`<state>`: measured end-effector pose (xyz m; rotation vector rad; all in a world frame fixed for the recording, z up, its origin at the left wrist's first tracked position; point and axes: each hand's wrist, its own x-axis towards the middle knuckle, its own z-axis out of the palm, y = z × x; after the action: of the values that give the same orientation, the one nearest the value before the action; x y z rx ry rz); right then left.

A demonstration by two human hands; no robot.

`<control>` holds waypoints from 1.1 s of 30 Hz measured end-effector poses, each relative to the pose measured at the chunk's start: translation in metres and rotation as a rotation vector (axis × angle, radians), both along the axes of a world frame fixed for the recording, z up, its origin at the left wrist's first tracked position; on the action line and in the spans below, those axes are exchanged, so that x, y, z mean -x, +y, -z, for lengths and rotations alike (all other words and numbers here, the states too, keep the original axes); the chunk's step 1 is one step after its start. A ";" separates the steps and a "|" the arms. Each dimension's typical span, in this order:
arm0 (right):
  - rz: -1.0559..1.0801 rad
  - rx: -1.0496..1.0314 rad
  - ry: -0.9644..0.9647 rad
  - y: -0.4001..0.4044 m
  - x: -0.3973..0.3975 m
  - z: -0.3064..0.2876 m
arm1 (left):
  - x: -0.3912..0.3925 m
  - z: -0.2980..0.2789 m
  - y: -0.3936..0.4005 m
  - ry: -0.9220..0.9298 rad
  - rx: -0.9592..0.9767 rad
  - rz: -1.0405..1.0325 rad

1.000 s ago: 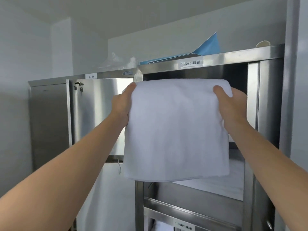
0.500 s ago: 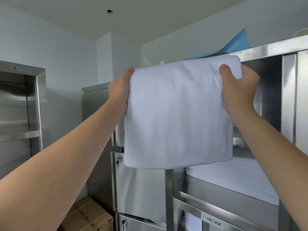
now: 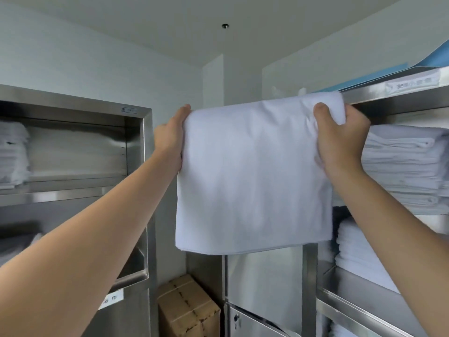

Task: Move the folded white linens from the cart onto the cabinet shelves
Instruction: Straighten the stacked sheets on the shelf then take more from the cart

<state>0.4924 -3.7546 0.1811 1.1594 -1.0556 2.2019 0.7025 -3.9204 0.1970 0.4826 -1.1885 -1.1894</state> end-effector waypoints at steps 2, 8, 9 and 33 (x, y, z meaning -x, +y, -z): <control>-0.018 -0.009 -0.001 -0.018 -0.016 0.001 | -0.022 0.003 -0.009 0.023 -0.029 -0.037; -0.116 -0.043 -0.010 -0.077 -0.069 0.009 | -0.093 0.012 -0.039 0.059 -0.082 -0.165; -0.137 -0.049 -0.013 -0.086 -0.078 0.011 | -0.105 0.015 -0.043 0.058 -0.091 -0.189; -0.917 -0.306 -0.048 -0.307 -0.236 0.107 | -0.290 0.099 -0.073 0.016 -0.249 -0.989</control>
<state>0.7289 -4.0616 0.0745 2.0434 -1.0169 2.7863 0.9929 -3.9939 0.0980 1.0866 -0.6201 -0.4644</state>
